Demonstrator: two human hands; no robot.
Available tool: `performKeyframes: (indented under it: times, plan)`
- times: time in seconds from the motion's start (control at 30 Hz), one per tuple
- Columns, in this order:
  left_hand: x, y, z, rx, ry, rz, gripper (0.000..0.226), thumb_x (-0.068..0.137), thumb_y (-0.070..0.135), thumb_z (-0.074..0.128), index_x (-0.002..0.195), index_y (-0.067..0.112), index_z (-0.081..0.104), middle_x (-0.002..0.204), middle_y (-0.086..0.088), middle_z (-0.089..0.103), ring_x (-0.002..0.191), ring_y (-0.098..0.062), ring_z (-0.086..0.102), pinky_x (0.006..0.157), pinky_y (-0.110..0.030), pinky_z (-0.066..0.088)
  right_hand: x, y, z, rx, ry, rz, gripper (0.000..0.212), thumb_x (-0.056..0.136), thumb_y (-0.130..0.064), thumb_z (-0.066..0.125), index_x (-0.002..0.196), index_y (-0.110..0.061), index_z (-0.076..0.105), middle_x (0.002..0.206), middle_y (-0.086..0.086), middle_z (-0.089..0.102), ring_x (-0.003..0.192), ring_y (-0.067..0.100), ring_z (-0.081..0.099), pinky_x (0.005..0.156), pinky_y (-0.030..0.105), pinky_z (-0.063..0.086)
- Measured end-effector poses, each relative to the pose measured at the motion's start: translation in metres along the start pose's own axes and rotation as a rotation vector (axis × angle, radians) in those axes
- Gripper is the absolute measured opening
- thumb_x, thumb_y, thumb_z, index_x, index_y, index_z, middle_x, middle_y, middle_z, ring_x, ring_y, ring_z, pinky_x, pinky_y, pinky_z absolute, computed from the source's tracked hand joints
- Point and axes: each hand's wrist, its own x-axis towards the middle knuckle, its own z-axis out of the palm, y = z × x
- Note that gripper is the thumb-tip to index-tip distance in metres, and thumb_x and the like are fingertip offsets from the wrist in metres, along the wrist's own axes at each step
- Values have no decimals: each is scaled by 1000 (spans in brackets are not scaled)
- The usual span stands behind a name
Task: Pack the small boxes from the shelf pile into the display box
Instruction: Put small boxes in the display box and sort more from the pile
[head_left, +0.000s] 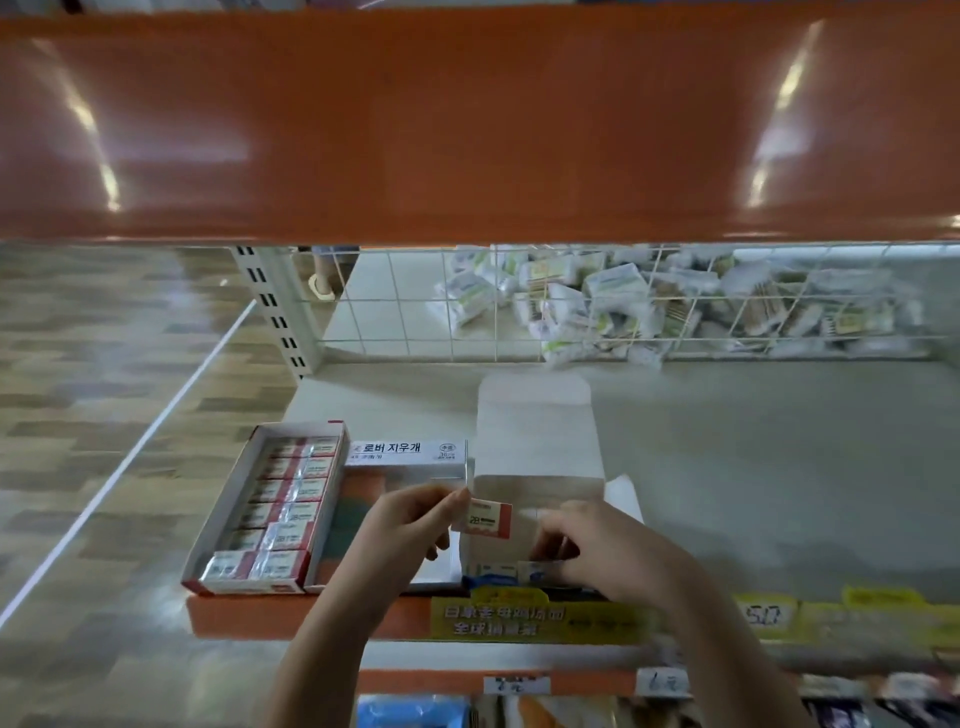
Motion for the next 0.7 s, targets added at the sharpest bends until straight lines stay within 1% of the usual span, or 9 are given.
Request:
performKeyframes:
  times: [0.07,0.13,0.23,0.33,0.43,0.5,0.57,0.63,0.7]
  plan:
    - [1,-2,0,-5,-12,-9,20,93,24,52,87,20,70,63,12,64,56,0,52,54,-15,44,-1,0,1,35,1,16,15,90,-19,61,102,-25,67,88,-20,59,80,-4,59,70,12,49]
    - [2,-3,0,-8,-18,-14,21,93,25,52,86,20,71,64,10,65,57,-2,52,55,-16,44,-2,0,2,51,0,36,16,90,-18,59,102,-26,67,97,-15,64,84,-2,61,76,16,51]
    - [2,-3,0,-20,-38,-20,20,93,25,52,85,21,71,66,10,66,58,-2,53,55,-17,45,-3,0,3,64,-5,56,21,90,-14,57,104,-26,67,103,-11,66,88,1,62,82,21,53]
    - [2,-3,-1,-14,-39,-14,20,93,24,52,85,21,70,66,10,66,57,-2,53,55,-17,45,-1,0,2,42,-14,61,22,90,-13,56,103,-26,68,102,-11,67,86,1,62,80,20,53]
    - [0,-2,-4,-36,-38,-6,19,92,25,51,87,22,70,66,12,66,58,-1,53,56,-16,45,3,0,2,19,-2,65,22,91,-16,56,106,-28,67,103,-12,66,85,1,62,80,22,53]
    - [-3,-1,-9,-43,-17,8,18,90,28,52,88,24,69,66,13,65,58,-1,53,56,-14,45,6,-2,-2,-13,38,54,23,91,-18,56,110,-28,65,106,-12,64,86,1,61,79,19,52]
    - [-6,1,-17,-44,13,24,20,86,34,53,89,23,70,65,12,64,58,-1,53,55,-14,44,8,-5,-9,-32,101,14,22,91,-21,57,111,-28,64,108,-14,63,87,-3,59,75,12,46]
    - [-10,1,-29,-42,46,30,27,79,42,53,89,23,70,66,9,65,59,-2,54,55,-13,45,12,-13,-16,-60,159,-35,20,92,-26,57,110,-27,65,106,-13,64,84,-5,56,68,8,42]
    - [-16,0,-44,-47,76,33,30,75,45,54,90,24,70,70,8,67,59,-2,56,55,-14,46,18,-26,-21,-102,211,-81,19,92,-27,56,109,-27,65,102,-12,63,81,-4,54,65,8,39]
